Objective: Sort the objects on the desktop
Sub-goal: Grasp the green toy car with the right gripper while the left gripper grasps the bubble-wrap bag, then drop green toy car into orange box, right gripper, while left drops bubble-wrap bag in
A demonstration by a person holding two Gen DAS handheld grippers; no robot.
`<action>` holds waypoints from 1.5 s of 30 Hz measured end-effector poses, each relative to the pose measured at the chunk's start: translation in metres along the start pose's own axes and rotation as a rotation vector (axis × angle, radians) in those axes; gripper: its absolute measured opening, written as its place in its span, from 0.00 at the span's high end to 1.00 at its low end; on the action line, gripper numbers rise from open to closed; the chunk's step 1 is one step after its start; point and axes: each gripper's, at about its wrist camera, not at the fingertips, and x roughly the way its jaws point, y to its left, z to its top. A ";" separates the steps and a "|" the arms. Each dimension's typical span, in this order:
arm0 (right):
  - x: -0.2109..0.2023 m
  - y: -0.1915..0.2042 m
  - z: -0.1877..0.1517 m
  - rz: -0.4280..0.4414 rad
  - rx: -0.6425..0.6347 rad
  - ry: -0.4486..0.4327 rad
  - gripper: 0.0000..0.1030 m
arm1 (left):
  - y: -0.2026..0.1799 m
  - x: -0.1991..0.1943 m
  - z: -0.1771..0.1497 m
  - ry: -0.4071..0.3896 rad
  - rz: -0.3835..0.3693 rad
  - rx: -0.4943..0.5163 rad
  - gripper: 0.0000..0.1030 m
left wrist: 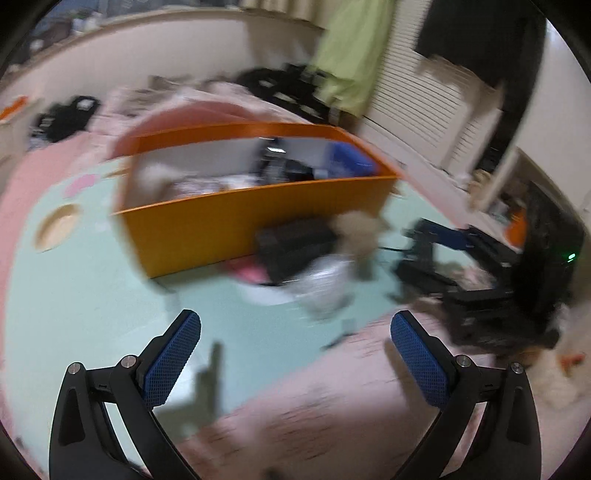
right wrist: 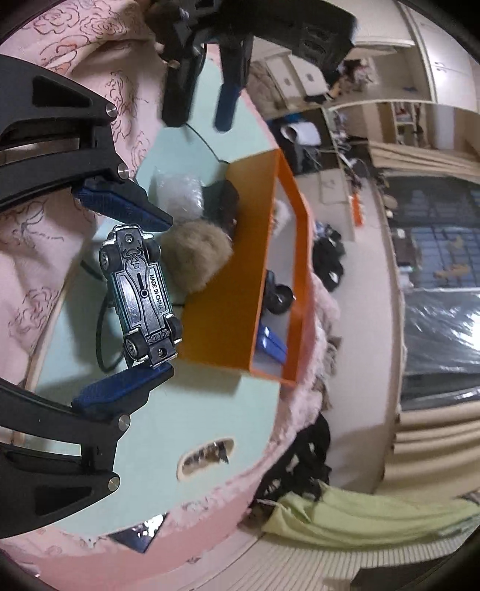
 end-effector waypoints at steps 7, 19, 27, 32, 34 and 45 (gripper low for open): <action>0.002 -0.011 0.000 0.005 0.040 0.003 0.30 | -0.018 0.054 0.031 0.166 0.071 0.034 0.37; -0.002 -0.008 0.013 0.017 0.043 -0.014 0.30 | 0.019 0.003 0.002 0.026 0.063 -0.085 0.64; 0.015 -0.011 0.088 0.016 0.063 -0.070 0.30 | 0.030 -0.022 0.061 -0.115 0.146 -0.036 0.63; 0.078 -0.023 0.112 0.034 0.142 0.077 0.27 | 0.050 0.016 0.092 -0.087 0.213 -0.088 0.52; 0.094 -0.019 0.113 -0.043 0.099 0.080 0.12 | 0.062 0.036 0.091 -0.039 0.237 -0.135 0.37; 0.103 -0.020 0.104 -0.015 0.049 0.072 0.12 | 0.056 0.044 0.082 -0.105 0.346 -0.074 0.33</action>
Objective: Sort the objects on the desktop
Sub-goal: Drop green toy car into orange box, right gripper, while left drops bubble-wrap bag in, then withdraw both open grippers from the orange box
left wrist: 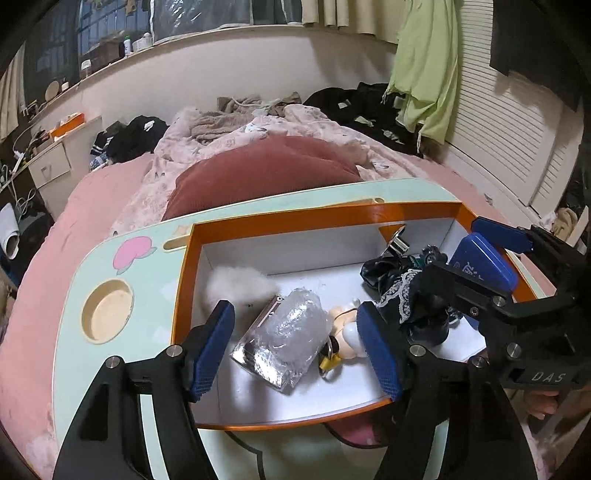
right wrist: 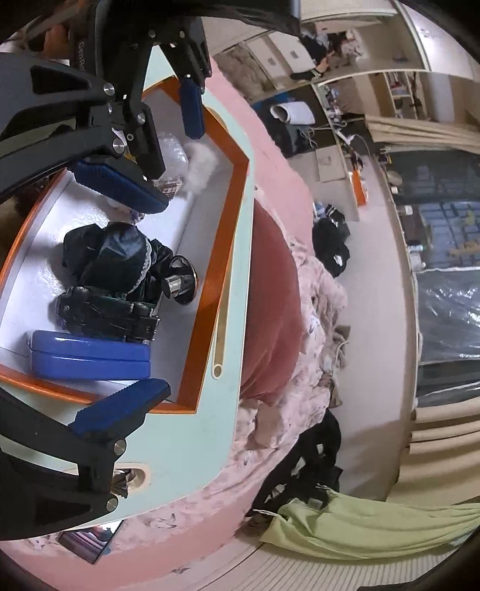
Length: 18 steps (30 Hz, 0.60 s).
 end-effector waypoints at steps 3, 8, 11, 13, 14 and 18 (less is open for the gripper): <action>-0.001 0.001 0.000 -0.001 -0.008 -0.006 0.12 | 0.000 -0.002 -0.002 -0.014 -0.003 0.002 0.33; -0.018 -0.002 -0.001 0.038 0.034 -0.046 0.12 | 0.008 -0.019 -0.008 -0.058 -0.104 -0.060 0.33; -0.041 0.000 0.001 0.033 0.034 -0.109 0.12 | 0.010 -0.042 -0.011 -0.109 -0.129 -0.065 0.30; -0.058 0.002 -0.001 0.018 0.021 -0.125 0.12 | 0.009 -0.049 -0.014 -0.090 -0.118 -0.048 0.24; -0.064 0.003 -0.004 0.012 0.015 -0.122 0.12 | 0.007 -0.051 -0.019 -0.066 -0.105 -0.033 0.24; -0.080 0.007 -0.033 -0.005 0.003 -0.057 0.11 | 0.001 -0.060 -0.045 -0.030 -0.077 0.007 0.23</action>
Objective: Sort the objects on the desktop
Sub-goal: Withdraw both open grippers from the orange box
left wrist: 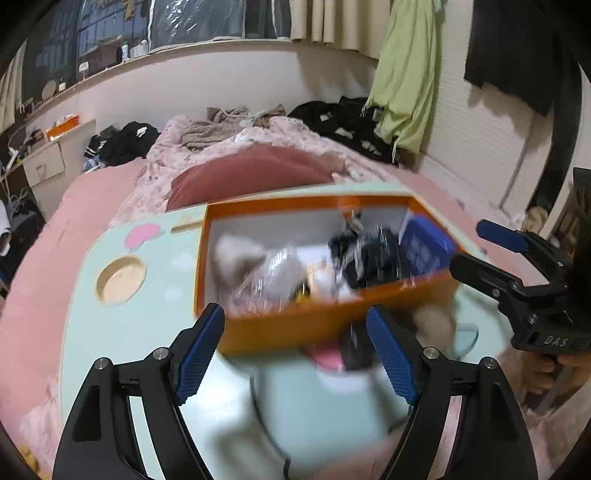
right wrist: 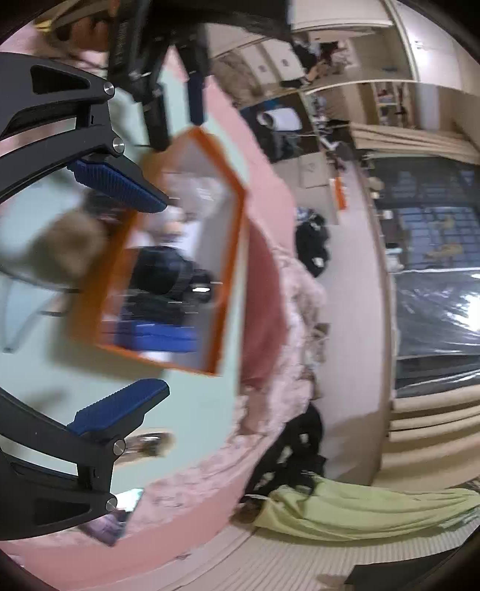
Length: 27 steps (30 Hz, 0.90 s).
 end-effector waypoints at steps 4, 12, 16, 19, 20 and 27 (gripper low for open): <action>-0.004 0.007 -0.040 -0.005 -0.006 0.064 0.11 | -0.006 -0.004 -0.022 0.024 -0.011 0.007 0.23; 0.012 0.018 -0.072 -0.054 -0.101 0.166 0.09 | -0.015 0.017 -0.042 0.144 0.002 0.041 0.23; 0.019 0.005 -0.075 -0.023 -0.045 0.203 0.01 | -0.013 0.031 -0.048 0.211 0.024 0.041 0.14; 0.018 0.006 -0.076 -0.027 -0.049 0.202 0.01 | -0.012 0.032 -0.048 0.219 0.027 0.041 0.08; 0.018 0.007 -0.076 -0.027 -0.049 0.201 0.01 | -0.012 0.031 -0.048 0.219 0.026 0.040 0.08; 0.018 0.007 -0.076 -0.027 -0.049 0.201 0.01 | -0.013 0.030 -0.049 0.217 0.027 0.040 0.08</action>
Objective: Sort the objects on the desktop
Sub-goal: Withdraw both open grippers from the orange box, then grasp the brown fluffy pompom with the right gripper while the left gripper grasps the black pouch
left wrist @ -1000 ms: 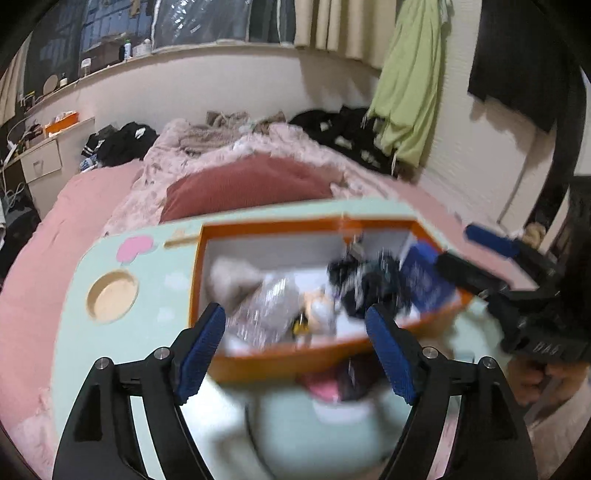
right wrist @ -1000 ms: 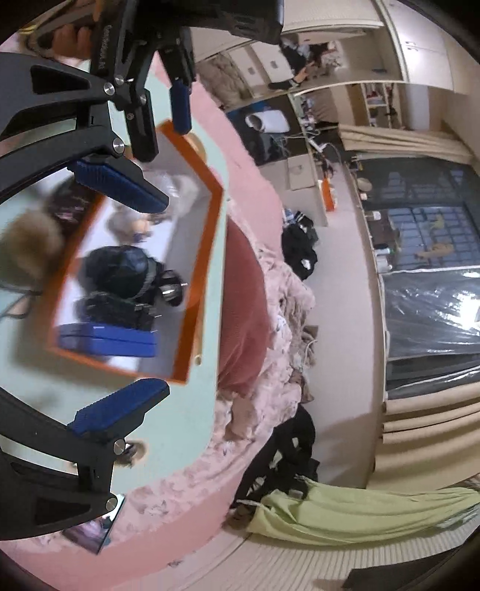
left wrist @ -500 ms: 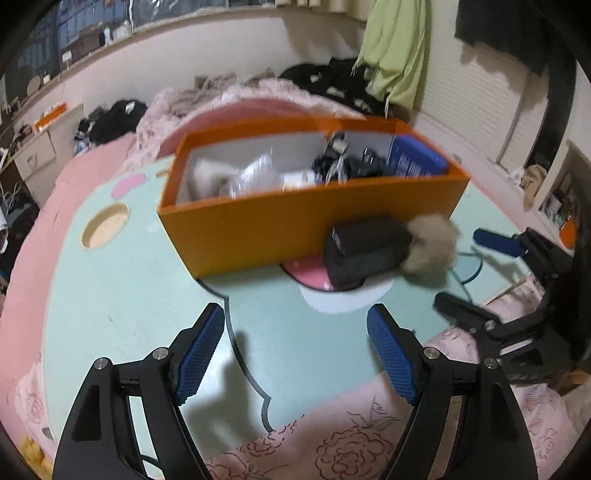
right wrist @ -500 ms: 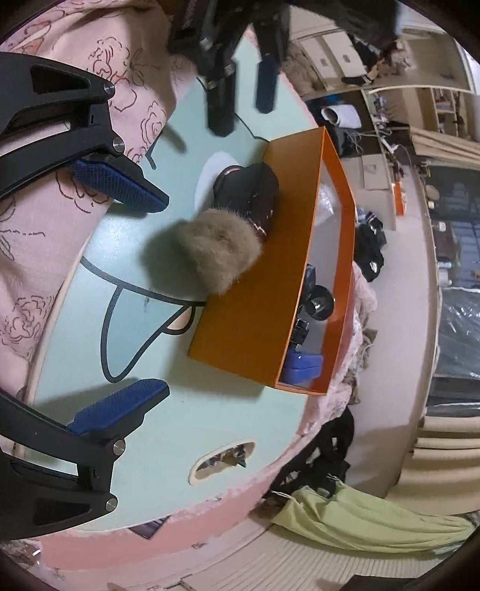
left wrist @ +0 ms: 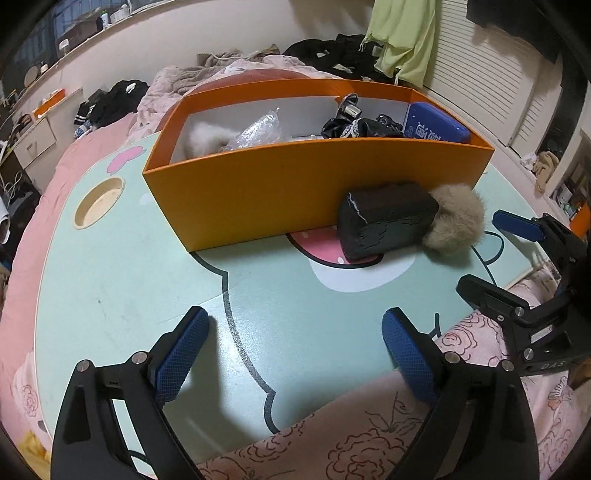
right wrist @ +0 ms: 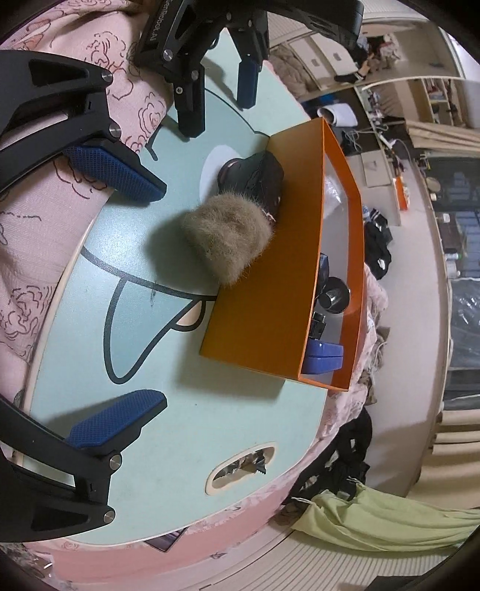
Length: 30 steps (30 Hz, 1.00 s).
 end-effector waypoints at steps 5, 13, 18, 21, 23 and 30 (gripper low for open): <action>0.000 0.000 0.000 0.000 0.000 0.000 0.01 | 0.000 0.000 0.000 0.000 0.000 0.000 0.08; -0.001 0.000 0.001 0.001 0.002 0.001 0.01 | -0.001 0.000 -0.001 -0.001 0.000 -0.001 0.08; -0.008 0.001 0.017 0.057 0.029 -0.014 0.07 | -0.001 0.000 -0.001 -0.001 0.000 -0.001 0.08; -0.012 0.008 0.034 0.096 0.028 -0.034 0.17 | -0.001 0.000 -0.001 -0.001 0.000 -0.001 0.08; -0.008 0.010 0.044 0.137 0.037 -0.019 0.26 | -0.001 -0.001 -0.001 -0.001 0.000 -0.001 0.08; 0.003 0.007 0.039 0.200 0.086 0.036 0.75 | -0.001 -0.001 -0.001 -0.001 0.000 -0.001 0.08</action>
